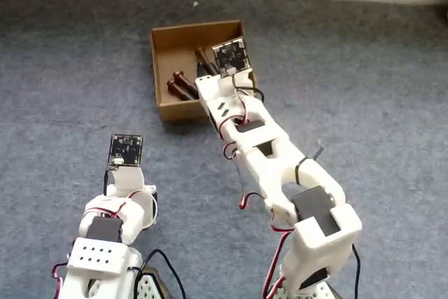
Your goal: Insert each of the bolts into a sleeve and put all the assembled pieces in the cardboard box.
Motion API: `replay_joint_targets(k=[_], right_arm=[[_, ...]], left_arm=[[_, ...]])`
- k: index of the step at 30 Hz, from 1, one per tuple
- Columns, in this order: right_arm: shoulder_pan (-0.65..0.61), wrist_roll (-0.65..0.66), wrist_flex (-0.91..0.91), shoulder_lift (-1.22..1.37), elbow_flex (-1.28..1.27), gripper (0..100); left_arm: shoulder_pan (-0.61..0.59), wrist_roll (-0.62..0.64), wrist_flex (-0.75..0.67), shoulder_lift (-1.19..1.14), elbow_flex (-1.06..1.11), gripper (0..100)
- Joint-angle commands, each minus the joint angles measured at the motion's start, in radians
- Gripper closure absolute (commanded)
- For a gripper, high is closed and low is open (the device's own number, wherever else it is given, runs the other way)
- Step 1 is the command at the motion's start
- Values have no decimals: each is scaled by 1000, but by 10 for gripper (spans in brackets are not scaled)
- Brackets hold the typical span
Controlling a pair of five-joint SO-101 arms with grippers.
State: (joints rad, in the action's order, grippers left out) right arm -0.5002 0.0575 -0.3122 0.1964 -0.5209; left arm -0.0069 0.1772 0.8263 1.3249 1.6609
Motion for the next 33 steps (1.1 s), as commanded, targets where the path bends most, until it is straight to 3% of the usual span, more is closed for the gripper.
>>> replay_joint_targets(k=[1,5,10,18,33], right_arm=[[-19,6,10,-142,-33,882],[-30,8,10,-312,-153,889],[-15,6,82,-472,-237,997],[51,5,291,-725,-349,993],[174,5,524,-1328,-776,993]], left_arm=[[-16,-9,-20,10,-1,994],[-16,-9,-20,10,-1,994],[-16,-9,-20,10,-1,994],[-16,-9,-20,10,-1,994],[-16,-9,-20,10,-1,994]])
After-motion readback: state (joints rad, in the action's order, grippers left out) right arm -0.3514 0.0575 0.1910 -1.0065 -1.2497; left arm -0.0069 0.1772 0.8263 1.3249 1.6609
